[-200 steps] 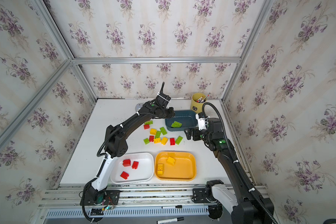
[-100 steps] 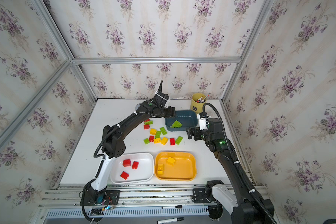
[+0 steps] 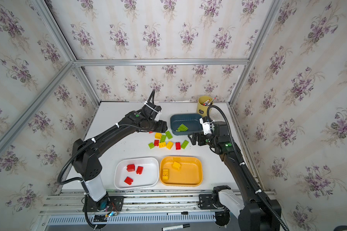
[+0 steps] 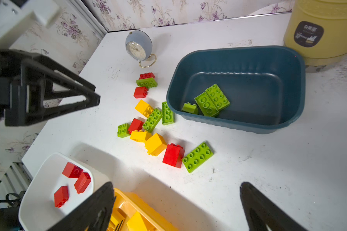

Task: Sort the legos into containers by color
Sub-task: 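Move the left gripper to another small green 2x2 brick and grasp it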

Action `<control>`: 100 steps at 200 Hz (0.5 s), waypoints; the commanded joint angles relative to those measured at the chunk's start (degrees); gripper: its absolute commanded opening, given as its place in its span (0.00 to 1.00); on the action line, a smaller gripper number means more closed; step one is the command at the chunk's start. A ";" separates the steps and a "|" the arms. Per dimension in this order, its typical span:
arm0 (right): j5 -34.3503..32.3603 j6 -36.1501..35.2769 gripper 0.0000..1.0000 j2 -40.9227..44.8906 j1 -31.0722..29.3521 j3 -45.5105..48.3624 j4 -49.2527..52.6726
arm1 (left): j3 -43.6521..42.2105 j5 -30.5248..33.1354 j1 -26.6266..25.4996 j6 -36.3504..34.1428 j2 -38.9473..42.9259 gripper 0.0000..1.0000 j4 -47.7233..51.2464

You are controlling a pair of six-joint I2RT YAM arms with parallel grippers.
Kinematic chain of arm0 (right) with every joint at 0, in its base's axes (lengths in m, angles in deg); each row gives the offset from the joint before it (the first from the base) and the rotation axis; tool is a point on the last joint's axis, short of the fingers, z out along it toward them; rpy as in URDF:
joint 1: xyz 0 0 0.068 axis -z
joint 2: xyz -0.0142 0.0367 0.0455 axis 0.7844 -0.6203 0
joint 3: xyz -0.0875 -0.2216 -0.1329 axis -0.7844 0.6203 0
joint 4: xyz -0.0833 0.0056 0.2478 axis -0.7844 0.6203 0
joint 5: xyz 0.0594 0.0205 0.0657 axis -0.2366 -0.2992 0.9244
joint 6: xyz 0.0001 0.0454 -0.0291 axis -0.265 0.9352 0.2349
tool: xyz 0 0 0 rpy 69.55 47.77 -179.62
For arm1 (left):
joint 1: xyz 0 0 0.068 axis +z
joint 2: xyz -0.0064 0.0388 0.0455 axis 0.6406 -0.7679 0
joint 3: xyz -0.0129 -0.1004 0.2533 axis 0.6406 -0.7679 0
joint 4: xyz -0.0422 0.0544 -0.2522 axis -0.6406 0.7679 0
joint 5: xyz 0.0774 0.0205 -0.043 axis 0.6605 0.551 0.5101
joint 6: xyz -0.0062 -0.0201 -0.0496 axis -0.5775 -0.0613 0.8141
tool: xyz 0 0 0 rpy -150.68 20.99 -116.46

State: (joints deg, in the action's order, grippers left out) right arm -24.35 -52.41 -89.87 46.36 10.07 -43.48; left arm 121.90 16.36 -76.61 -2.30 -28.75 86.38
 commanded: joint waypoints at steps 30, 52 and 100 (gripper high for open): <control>4.62 -0.18 1.00 -1.02 -0.06 0.05 -1.04 | -9.54 -2.35 -0.14 -26.85 4.63 0.74 1.26; 4.96 0.00 1.00 -0.83 -0.08 0.33 -0.94 | -12.81 0.16 -0.14 -34.81 3.70 0.74 1.44; 5.23 -0.01 1.00 -0.67 -0.08 0.07 -0.04 | -13.61 5.09 -0.06 -40.60 -2.53 0.74 1.55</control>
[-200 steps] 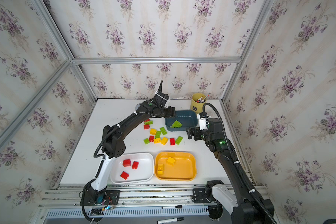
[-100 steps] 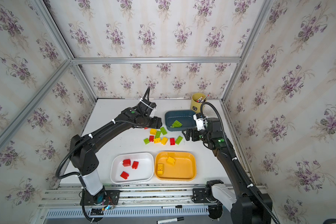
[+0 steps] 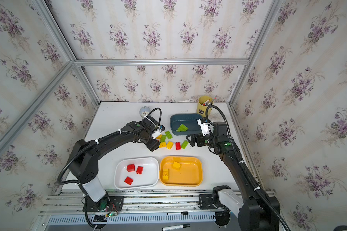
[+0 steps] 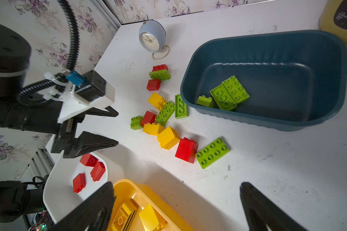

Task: Sort the legos into containers by color
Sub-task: 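Move the left gripper to another small green 2x2 brick and grasp it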

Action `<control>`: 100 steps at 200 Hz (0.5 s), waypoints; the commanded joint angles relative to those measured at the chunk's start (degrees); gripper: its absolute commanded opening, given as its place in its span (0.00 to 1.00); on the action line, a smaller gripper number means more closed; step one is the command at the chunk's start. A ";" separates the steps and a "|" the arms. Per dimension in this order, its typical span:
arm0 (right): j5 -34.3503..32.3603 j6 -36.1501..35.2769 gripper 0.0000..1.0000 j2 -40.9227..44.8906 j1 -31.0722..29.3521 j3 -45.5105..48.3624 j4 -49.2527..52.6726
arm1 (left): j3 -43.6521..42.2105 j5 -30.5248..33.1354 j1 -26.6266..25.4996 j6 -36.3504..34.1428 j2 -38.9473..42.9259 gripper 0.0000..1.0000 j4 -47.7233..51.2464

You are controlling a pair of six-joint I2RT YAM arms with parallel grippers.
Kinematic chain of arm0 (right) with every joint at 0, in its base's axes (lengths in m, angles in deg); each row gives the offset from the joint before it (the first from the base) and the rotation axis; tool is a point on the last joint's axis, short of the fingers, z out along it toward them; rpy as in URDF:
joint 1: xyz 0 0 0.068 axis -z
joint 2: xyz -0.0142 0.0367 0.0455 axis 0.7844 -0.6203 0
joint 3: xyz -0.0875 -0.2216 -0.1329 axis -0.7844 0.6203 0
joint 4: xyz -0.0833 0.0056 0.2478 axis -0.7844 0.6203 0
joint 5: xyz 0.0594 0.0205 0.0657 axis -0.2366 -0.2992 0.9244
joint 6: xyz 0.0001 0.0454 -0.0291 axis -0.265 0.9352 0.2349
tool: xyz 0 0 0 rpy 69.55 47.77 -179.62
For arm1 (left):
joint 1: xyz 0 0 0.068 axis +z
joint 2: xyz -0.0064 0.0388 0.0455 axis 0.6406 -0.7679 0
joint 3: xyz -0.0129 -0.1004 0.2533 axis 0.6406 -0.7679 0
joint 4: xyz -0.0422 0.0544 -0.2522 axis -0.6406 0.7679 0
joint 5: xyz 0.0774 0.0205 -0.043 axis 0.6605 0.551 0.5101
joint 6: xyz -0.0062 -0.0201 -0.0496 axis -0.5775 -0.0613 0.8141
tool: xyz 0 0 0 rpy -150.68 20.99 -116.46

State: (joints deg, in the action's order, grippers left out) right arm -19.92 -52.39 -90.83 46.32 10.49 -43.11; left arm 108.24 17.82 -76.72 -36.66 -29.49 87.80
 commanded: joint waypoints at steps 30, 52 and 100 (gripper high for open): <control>0.79 -0.29 1.00 0.39 -0.08 -0.43 0.26 | 0.37 7.04 0.27 -8.66 -5.32 0.74 -0.30; 0.97 -0.42 1.00 0.15 -0.07 -0.48 0.28 | 2.41 6.71 0.79 -9.16 -7.65 0.72 -0.80; 0.71 -0.38 1.00 0.22 -0.06 -0.62 0.54 | 4.45 8.42 0.97 -10.21 -12.36 0.67 -0.94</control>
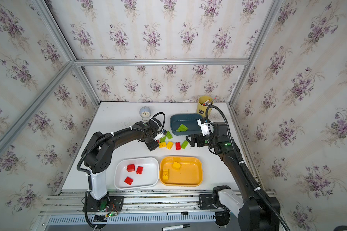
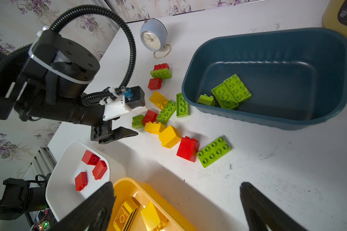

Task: Sort the legos into containers by color
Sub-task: 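Move the left gripper to another small green 2x2 brick and grasp it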

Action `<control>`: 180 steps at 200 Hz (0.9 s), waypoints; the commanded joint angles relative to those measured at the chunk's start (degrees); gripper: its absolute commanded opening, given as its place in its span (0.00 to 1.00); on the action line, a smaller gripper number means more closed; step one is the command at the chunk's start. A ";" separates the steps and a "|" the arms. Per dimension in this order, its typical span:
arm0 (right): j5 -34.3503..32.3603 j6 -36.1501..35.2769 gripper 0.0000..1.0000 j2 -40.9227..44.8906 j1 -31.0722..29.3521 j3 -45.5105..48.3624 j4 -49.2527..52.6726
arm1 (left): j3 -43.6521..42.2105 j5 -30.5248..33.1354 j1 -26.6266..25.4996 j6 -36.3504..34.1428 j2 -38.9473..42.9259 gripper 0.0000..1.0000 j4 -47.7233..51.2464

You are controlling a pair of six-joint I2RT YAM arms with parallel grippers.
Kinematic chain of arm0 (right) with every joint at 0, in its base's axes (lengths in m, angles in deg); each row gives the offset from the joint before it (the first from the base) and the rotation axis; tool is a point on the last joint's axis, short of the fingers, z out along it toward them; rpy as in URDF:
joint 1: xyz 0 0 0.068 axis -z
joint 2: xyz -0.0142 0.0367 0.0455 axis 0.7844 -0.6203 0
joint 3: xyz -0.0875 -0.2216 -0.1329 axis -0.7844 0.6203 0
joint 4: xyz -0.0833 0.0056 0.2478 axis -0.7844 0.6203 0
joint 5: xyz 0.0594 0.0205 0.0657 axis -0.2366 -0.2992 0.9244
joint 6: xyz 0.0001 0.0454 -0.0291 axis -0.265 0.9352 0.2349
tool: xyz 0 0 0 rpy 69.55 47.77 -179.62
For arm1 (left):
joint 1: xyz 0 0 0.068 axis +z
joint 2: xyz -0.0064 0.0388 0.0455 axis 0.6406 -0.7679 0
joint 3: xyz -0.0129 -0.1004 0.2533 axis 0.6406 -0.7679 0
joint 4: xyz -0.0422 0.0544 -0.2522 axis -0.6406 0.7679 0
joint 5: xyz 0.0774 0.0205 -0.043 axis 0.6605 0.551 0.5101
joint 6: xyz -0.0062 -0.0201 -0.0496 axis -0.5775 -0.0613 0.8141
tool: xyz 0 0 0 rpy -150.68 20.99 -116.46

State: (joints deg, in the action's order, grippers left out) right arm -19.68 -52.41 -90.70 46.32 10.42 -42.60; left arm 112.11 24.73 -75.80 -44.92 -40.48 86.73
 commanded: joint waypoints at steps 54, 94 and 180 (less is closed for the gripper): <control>0.73 -0.35 1.00 -0.44 -0.02 -0.70 -0.01 | -0.13 1.49 0.19 -2.43 -3.23 0.48 -0.20; 0.48 -0.45 1.00 -0.35 -0.05 -0.78 0.34 | 0.40 1.69 0.19 -2.06 -3.16 0.30 -0.18; 1.52 0.94 1.00 -0.62 -0.05 -0.52 -1.42 | 14.36 -9.91 0.19 8.66 3.96 0.33 6.80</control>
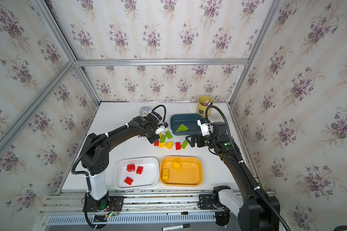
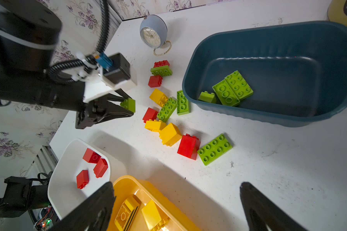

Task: Sort the legos into containers by color
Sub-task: 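Move the left gripper to another small green 2x2 brick and grasp it, then carry the small green brick with the left gripper into the teal tub and release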

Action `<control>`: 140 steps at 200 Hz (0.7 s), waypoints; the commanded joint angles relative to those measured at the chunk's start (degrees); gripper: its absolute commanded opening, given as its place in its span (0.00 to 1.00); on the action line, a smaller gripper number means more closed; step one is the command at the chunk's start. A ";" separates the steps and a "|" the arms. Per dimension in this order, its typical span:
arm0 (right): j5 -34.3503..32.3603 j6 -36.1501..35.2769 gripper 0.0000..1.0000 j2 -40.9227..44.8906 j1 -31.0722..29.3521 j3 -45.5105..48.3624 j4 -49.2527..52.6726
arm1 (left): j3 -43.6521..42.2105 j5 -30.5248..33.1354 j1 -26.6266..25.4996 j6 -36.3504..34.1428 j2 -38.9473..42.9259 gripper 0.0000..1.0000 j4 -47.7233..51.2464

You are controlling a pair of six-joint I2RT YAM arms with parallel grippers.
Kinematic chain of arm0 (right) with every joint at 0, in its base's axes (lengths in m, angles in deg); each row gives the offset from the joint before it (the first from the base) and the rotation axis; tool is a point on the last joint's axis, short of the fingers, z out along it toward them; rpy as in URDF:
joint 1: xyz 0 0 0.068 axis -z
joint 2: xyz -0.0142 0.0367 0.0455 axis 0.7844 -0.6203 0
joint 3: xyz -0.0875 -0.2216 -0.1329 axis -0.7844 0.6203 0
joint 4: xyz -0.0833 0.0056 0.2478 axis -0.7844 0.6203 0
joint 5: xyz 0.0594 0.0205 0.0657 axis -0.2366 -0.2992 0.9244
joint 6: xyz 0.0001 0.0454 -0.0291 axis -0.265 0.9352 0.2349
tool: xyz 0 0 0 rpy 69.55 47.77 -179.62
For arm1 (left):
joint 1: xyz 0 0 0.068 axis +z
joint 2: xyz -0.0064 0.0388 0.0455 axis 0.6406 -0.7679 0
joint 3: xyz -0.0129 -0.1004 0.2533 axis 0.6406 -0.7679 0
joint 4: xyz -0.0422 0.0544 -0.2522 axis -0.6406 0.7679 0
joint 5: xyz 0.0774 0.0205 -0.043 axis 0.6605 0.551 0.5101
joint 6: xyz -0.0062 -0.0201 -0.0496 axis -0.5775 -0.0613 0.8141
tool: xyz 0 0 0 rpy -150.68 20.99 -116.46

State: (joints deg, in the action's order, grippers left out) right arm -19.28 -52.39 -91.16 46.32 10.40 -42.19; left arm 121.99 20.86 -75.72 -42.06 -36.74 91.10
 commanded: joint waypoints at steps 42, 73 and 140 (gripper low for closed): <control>-2.47 1.65 1.00 -0.01 -0.06 -0.85 -3.48 | 19.06 -12.88 0.02 18.41 -6.84 0.33 2.06; -7.66 1.31 1.00 1.32 0.06 -0.76 -4.01 | 30.46 -13.95 -0.72 26.29 -14.59 0.32 -0.33; -8.56 0.58 1.00 1.34 0.10 -1.16 -3.58 | 39.18 -9.58 -1.30 35.57 -25.72 0.32 -5.89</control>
State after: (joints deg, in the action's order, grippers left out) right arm -27.31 -51.36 -89.85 46.43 9.96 -43.87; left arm 161.02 9.01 -77.01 -11.72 -61.25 88.98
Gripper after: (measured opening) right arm 0.998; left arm 0.350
